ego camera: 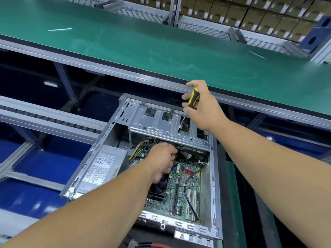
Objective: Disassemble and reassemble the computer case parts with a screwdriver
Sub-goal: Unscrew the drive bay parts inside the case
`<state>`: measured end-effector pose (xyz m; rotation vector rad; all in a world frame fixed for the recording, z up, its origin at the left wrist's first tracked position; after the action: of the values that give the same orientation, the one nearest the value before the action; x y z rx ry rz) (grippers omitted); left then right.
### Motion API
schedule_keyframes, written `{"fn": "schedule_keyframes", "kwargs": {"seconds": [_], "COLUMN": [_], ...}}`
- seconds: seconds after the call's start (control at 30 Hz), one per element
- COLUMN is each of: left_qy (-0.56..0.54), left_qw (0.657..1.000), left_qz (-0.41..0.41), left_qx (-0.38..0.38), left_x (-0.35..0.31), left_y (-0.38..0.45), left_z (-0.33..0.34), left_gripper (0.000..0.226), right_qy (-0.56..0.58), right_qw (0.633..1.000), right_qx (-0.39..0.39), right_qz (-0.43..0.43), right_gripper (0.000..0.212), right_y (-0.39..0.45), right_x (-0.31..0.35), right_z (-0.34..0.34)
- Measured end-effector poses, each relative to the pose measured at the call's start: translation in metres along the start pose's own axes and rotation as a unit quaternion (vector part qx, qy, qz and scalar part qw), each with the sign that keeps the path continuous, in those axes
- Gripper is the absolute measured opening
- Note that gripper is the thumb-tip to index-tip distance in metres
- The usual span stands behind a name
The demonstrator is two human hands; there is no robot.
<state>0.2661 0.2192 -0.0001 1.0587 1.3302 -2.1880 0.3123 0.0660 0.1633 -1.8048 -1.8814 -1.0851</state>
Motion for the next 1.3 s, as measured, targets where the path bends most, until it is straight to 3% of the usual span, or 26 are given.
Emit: {"fn": "schedule_keyframes", "kwargs": {"seconds": [0.23,0.37,0.67,0.83,0.9,1.03,1.13,1.3], "left_qy": [-0.005,-0.009,-0.030,-0.091,-0.099,-0.079,-0.079,-0.090], "left_qw": [1.000,1.000,0.999,0.993,0.991,0.994,0.993,0.993], "left_qz": [0.000,-0.006,-0.022,-0.048,-0.053,-0.076,-0.073,-0.056], "left_qx": [0.000,-0.004,-0.030,-0.063,-0.066,-0.004,0.038,0.050], "left_x": [-0.001,-0.001,0.003,0.006,0.007,0.012,0.011,0.008], "left_y": [0.001,0.002,0.002,0.003,0.002,-0.002,-0.001,0.002], "left_z": [0.001,0.001,-0.004,-0.014,-0.016,-0.002,0.007,0.008], "left_gripper": [0.027,0.026,0.014,0.030,0.032,0.017,0.029,0.032], "right_qy": [-0.169,-0.081,-0.151,-0.071,-0.088,-0.142,-0.160,-0.029], "right_qw": [0.983,0.996,0.986,0.997,0.996,0.989,0.985,0.999], "right_qx": [-0.059,0.021,-0.061,0.011,0.016,-0.047,-0.066,-0.018], "right_qz": [-0.026,-0.017,-0.034,-0.006,-0.007,-0.004,-0.015,0.020], "right_gripper": [0.067,0.076,0.067,0.079,0.077,0.070,0.072,0.073], "right_y": [0.000,0.005,0.000,0.004,0.004,-0.001,-0.004,0.000], "right_x": [0.007,0.003,0.009,0.004,0.007,0.009,0.007,0.002], "right_z": [-0.007,0.004,0.002,0.009,0.008,0.003,0.001,0.003]}}
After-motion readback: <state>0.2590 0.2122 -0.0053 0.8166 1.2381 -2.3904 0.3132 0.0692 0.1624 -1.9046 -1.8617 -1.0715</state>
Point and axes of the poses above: each hand's wrist, its own y-axis towards the middle knuckle, its own z-axis out of the palm, x = y × z, the point moved 8 cm from there along y, towards the middle knuckle, and after that the axes turned 6 degrees about -z, right-handed, at the moved point
